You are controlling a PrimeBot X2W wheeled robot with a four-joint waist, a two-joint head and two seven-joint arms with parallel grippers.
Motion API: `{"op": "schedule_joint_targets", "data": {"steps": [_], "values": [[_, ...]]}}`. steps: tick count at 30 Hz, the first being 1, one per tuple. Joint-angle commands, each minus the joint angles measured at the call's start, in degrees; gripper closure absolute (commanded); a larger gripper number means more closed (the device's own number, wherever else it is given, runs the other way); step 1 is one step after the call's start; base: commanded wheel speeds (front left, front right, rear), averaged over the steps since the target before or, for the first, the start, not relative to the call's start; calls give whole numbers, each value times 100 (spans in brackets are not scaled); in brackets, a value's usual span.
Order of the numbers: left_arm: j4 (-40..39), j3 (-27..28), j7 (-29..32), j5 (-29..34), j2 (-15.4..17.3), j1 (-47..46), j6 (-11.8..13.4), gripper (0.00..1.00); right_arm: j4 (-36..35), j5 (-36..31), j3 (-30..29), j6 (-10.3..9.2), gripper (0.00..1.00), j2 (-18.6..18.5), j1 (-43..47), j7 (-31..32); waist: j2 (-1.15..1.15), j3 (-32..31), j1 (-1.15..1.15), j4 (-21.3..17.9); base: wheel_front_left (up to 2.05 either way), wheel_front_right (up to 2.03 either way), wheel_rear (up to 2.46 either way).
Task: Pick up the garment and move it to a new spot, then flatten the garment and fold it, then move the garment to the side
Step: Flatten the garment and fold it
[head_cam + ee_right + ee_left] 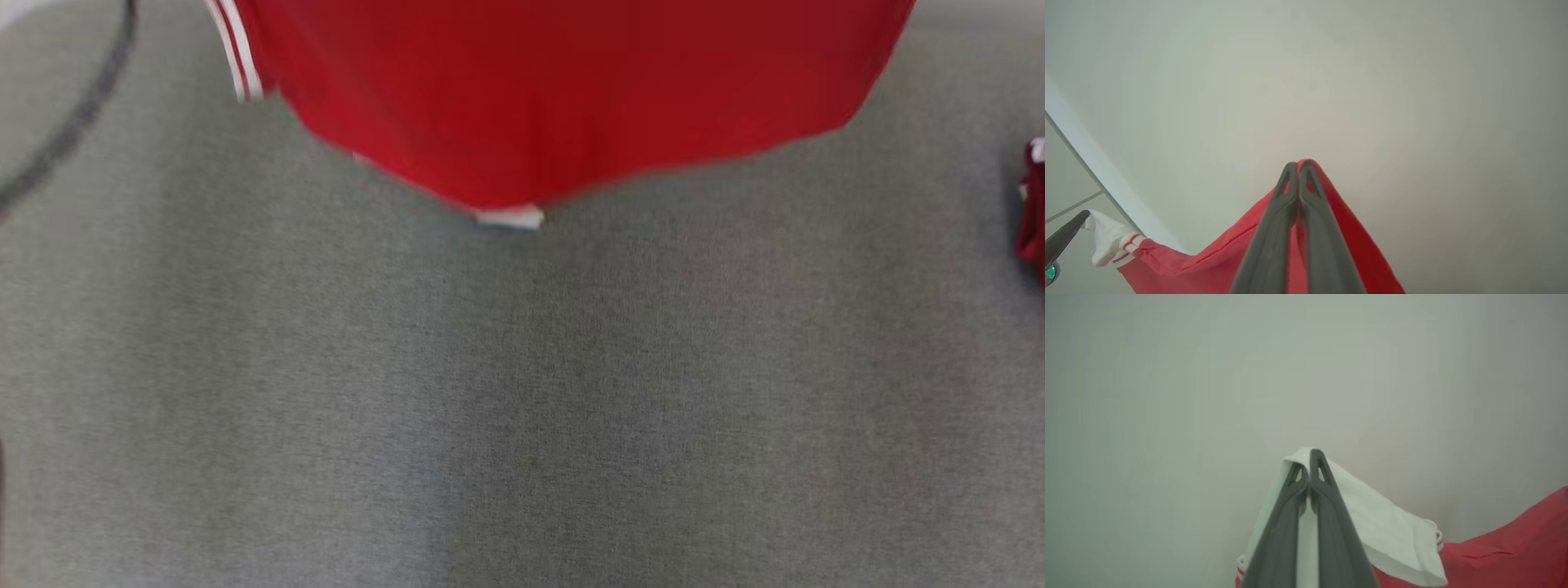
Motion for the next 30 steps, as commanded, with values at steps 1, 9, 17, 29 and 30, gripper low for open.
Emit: {"op": "schedule_joint_targets", "data": {"steps": [1, 9, 17, 29, 30], "values": [[291, 17, -111, 49, -41, -494, -5, 100, 268, -116, 23, 3, 100, 113, -506, -24, -1, 640, -2, -183, 0, 0, 0], [1679, -197, -446, 305, 97, -2703, -1, 100, 1733, -482, 112, 3, 100, 602, -2662, -252, -1, 1039, -2, -489, 0, 0, 0], [2438, -406, -816, 239, -129, -3761, 0, 100, 2416, -680, 326, 2, 100, 698, -3516, -494, -1, 1306, -2, -560, 0, 0, 0], [2837, -1205, -1162, -158, -175, -3673, -1, 100, 2526, -410, 828, 2, 100, 646, -3524, -661, -1, 1501, -2, -538, 0, 0, 0], [2813, -1274, -1192, -221, -148, -3601, -1, 100, 2493, -336, 872, 2, 100, 634, -3459, -670, -1, 1473, -2, -535, 0, 0, 0]]}}
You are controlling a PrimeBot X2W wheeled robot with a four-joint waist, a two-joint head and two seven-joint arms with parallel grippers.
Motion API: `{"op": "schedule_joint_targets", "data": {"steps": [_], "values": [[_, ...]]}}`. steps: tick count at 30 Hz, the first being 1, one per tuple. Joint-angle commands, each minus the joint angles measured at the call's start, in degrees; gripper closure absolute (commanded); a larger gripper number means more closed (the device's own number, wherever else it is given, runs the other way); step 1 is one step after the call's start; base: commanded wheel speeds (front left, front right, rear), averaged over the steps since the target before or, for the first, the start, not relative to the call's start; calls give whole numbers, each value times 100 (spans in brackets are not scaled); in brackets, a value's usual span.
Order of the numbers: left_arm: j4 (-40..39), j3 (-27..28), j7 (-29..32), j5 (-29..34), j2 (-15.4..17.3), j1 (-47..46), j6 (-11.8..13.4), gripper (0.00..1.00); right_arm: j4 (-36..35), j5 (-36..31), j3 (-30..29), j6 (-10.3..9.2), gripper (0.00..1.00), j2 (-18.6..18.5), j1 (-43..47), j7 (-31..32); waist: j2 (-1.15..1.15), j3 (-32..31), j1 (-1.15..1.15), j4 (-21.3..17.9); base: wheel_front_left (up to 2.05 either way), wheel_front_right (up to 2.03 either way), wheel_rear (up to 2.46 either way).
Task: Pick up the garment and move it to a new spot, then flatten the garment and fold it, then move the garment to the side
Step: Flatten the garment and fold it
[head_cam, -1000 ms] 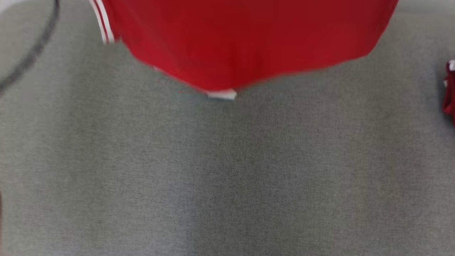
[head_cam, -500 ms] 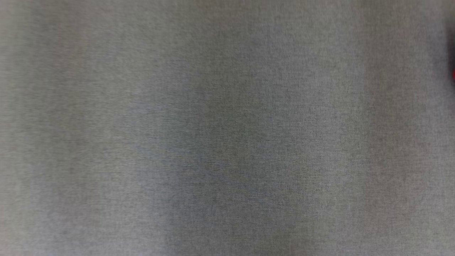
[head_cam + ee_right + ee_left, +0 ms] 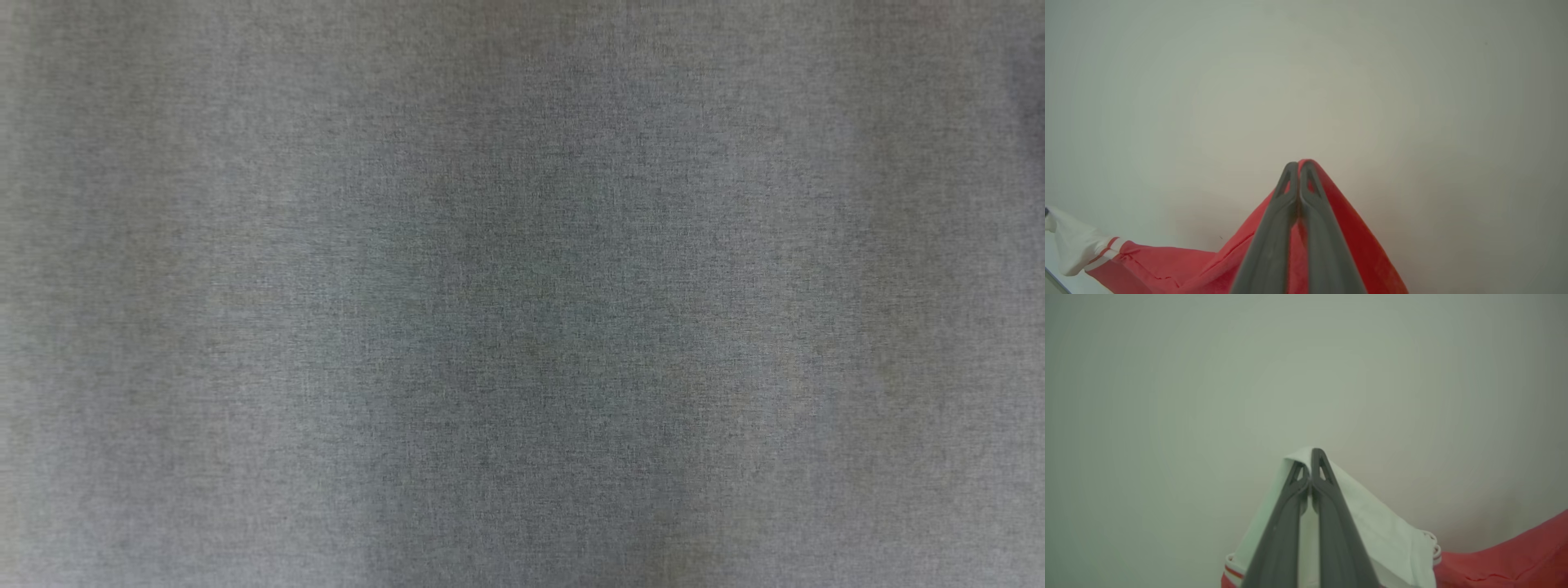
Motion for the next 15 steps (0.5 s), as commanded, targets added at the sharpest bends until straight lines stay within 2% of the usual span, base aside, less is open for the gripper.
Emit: {"op": "schedule_joint_targets", "data": {"steps": [1, 5, 9, 15], "values": [[-66, -78, -37, -75, 55, 137, 9, 100, -87, 78, 69, 3, 100, -30, 158, -7, -1, -67, -1, 9, 0, 0, 0], [-379, -248, -298, -469, 215, 701, 9, 100, -557, 415, 336, 2, 100, -211, 746, -54, -1, -312, -1, 17, 0, 0, 0], [-846, -315, -555, -952, 399, 1575, 10, 100, -1257, 897, 551, 3, 100, -521, 1705, -170, -1, -716, -1, 45, 0, 0, 0], [-1893, -447, -863, -1475, 699, 3525, 14, 100, -2372, 1584, 814, 3, 100, -1064, 3583, -404, -1, -1396, -1, 63, 0, 0, 0]]}}
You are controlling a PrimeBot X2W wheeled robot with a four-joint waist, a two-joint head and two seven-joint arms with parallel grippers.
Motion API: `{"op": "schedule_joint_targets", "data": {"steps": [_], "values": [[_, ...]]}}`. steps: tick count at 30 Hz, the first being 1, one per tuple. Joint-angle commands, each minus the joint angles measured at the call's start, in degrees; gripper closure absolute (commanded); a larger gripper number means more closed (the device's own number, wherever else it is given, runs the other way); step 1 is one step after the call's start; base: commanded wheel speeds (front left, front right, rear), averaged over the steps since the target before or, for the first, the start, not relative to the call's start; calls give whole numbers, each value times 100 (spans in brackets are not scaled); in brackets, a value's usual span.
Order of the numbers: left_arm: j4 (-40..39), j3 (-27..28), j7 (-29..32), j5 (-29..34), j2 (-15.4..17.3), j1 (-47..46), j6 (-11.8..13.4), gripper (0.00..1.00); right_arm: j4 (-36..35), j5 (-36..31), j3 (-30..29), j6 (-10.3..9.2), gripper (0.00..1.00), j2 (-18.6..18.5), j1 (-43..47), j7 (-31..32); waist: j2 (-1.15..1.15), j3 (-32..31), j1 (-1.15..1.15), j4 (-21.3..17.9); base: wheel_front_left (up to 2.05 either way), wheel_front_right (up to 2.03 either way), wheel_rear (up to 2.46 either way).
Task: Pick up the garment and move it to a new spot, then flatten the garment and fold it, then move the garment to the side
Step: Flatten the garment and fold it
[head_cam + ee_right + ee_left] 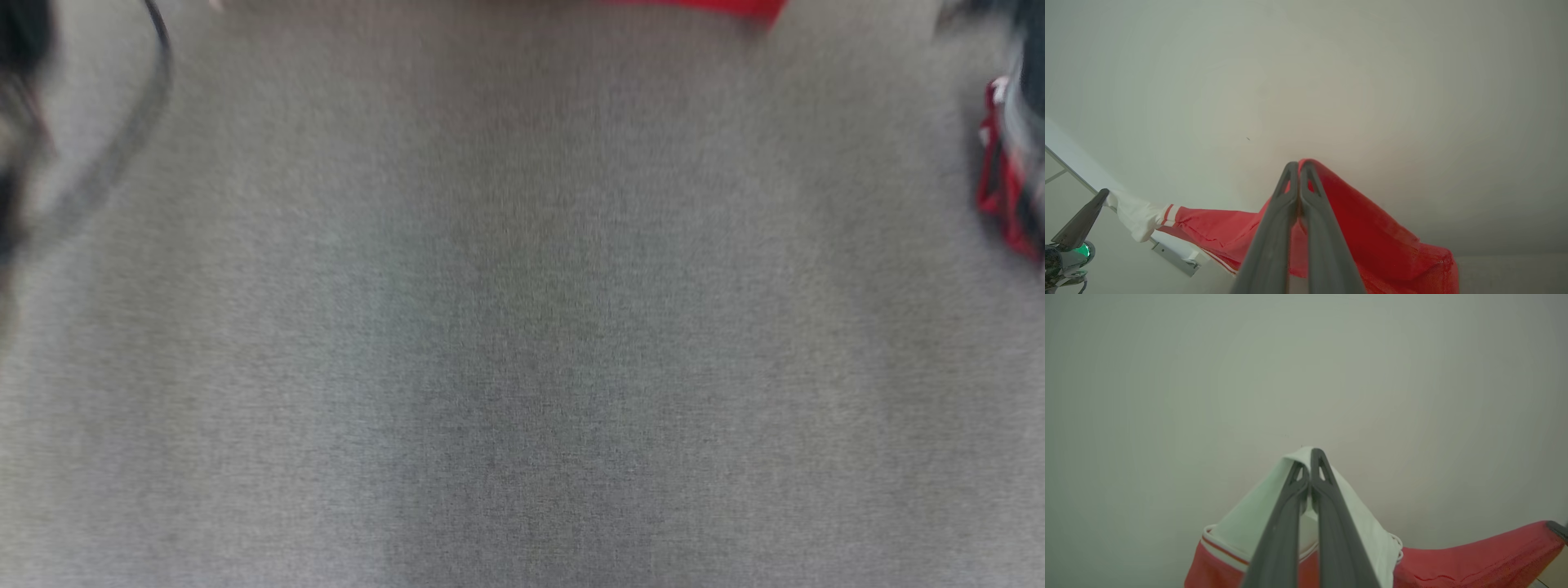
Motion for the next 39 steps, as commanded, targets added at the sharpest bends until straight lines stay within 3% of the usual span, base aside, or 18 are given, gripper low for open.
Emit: {"op": "schedule_joint_targets", "data": {"steps": [1, 8, 9, 12, 16, 21, 24, 31, 39], "values": [[-627, 150, -204, -336, 149, 1099, 112, 100, -515, 317, 126, 3, 100, -307, 993, -125, 0, -732, 1, 41, 0, 0, 0], [-2424, 98, -358, -664, 396, 3591, 840, 100, -1615, 699, 374, 6, 100, -960, 2937, -452, 0, -1229, 1, 133, 0, 0, 0], [-2424, 98, -358, -664, 396, 3591, 840, 100, -1615, 699, 374, 6, 100, -960, 2937, -452, 0, -1229, 1, 133, 0, 0, 0], [-3325, 100, -479, -890, 529, 4928, 1268, 100, -2175, 894, 473, 6, 100, -1235, 3946, -702, 0, -1394, 1, 159, 0, 0, 0], [-3834, 352, -684, -1168, 512, 6150, 1582, 100, -2497, 797, 740, 7, 100, -1428, 4802, -897, 0, -1524, 1, 159, 0, 0, 0], [-4166, 611, -800, -1287, 281, 7397, 1705, 100, -2417, 261, 1126, 6, 100, -1642, 5483, -1083, 0, -1651, 1, 144, 0, 0, 0], [-4260, 883, -810, -1324, -46, 8108, 1742, 100, -2279, 26, 1258, 6, 100, -1622, 5843, -1197, 0, -1758, 1, 163, 0, 0, 0], [-4182, 1398, -809, -1080, -659, 9321, 1584, 100, -1844, -451, 1230, 6, 100, -1546, 6666, -1338, 0, -2066, 1, 306, 0, 0, 0], [-3875, 1550, -810, -991, -929, 10055, 1461, 100, -1616, -764, 1058, 6, 100, -1472, 7412, -1360, 0, -2228, 1, 338, 0, 0, 0]]}}
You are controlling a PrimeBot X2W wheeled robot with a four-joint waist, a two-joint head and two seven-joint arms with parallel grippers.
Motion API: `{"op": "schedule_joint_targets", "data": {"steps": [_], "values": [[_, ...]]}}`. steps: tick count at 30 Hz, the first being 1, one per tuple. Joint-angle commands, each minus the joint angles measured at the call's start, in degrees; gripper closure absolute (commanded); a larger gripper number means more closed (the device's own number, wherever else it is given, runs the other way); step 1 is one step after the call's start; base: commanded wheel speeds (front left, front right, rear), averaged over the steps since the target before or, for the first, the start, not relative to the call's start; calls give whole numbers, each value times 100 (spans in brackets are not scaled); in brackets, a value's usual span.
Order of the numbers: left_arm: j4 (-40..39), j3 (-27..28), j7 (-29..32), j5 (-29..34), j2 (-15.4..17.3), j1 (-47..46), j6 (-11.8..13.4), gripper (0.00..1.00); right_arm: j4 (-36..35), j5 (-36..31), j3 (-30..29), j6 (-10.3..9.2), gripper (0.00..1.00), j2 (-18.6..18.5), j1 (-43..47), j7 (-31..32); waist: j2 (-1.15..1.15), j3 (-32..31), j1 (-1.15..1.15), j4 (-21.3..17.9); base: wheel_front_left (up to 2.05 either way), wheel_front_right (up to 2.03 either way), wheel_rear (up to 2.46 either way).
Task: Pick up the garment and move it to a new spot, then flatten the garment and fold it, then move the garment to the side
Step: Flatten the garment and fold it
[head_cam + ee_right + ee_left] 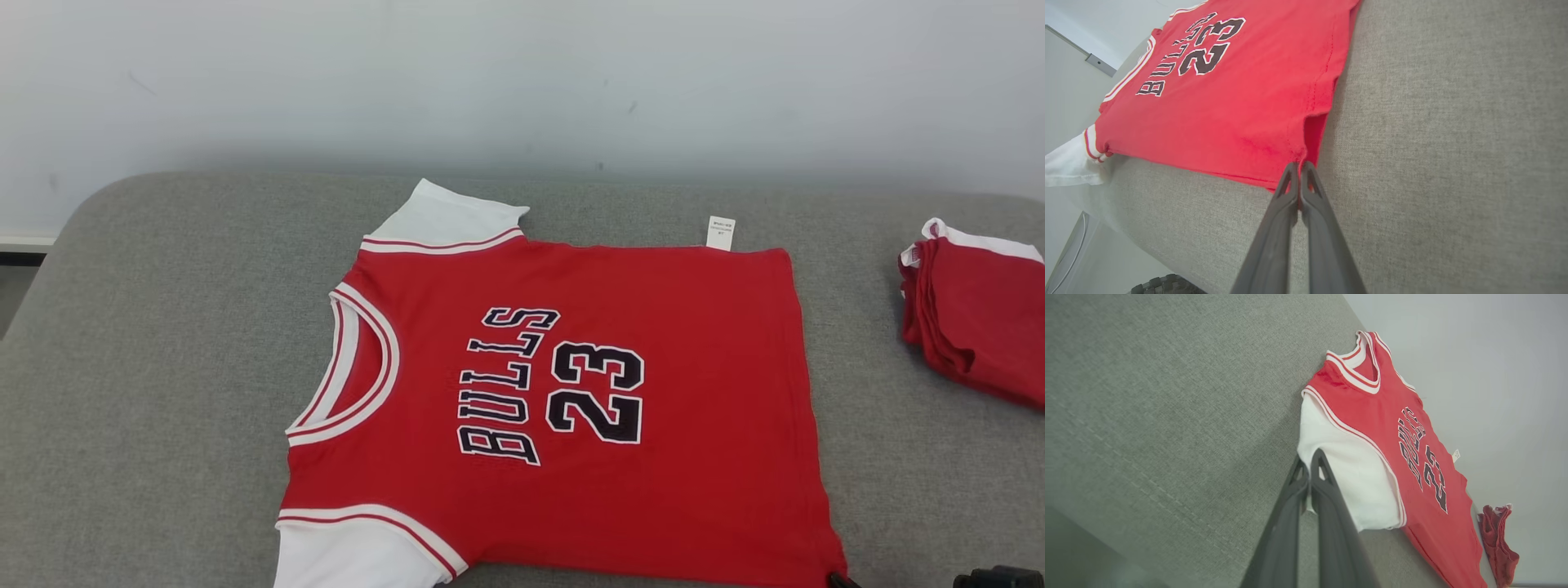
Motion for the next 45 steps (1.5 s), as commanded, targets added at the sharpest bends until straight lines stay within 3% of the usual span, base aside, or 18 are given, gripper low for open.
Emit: {"op": "schedule_joint_targets", "data": {"steps": [1, 10, 16, 22, 32, 42, 43, 44, 45], "values": [[73, 16, -14, 58, -9, 100, -28, 100, 43, -119, -30, 12, 100, 77, 95, -31, 1, -12, 1, 4, 0, 0, 0], [107, 243, -12, 209, -32, -135, -199, 100, -115, -104, -292, 12, 100, 377, 175, -31, 1, -57, 1, -105, 0, 0, 0], [-136, 381, 106, 373, 280, -508, -297, 100, -489, 397, -472, 12, 100, 321, -59, 64, 1, -32, 1, -217, 0, 0, 0], [-71, 340, 583, 511, 631, -1459, -271, 100, -522, 860, -626, 12, 100, 242, -559, 352, 1, 92, 1, -254, 0, 0, 0], [1542, -110, 1360, 614, 548, -3542, -564, 100, 389, 760, -444, 12, 100, 626, -2000, 1138, 1, 631, 1, -366, 0, 0, 0], [3407, -452, 1481, 836, 320, -4844, -1090, 100, 1543, 398, -133, 12, 100, 1098, -2916, 1120, 1, 866, 1, -444, 0, 0, 0], [3553, -484, 1449, 882, 304, -4907, -1122, 92, 1618, 341, -99, 12, 55, 1126, -2974, 1064, 1, 865, 1, -444, 0, 0, 0], [3669, -520, 1351, 949, 294, -4982, -1163, 15, 1671, 299, -68, 12, 21, 1154, -3000, 994, 1, 854, 1, -444, 0, 0, 0], [3780, -553, 1258, 987, 278, -5026, -1188, 0, 1738, 280, -29, 12, 0, 1192, -3002, 945, 1, 828, 1, -440, 0, 0, 0]]}}
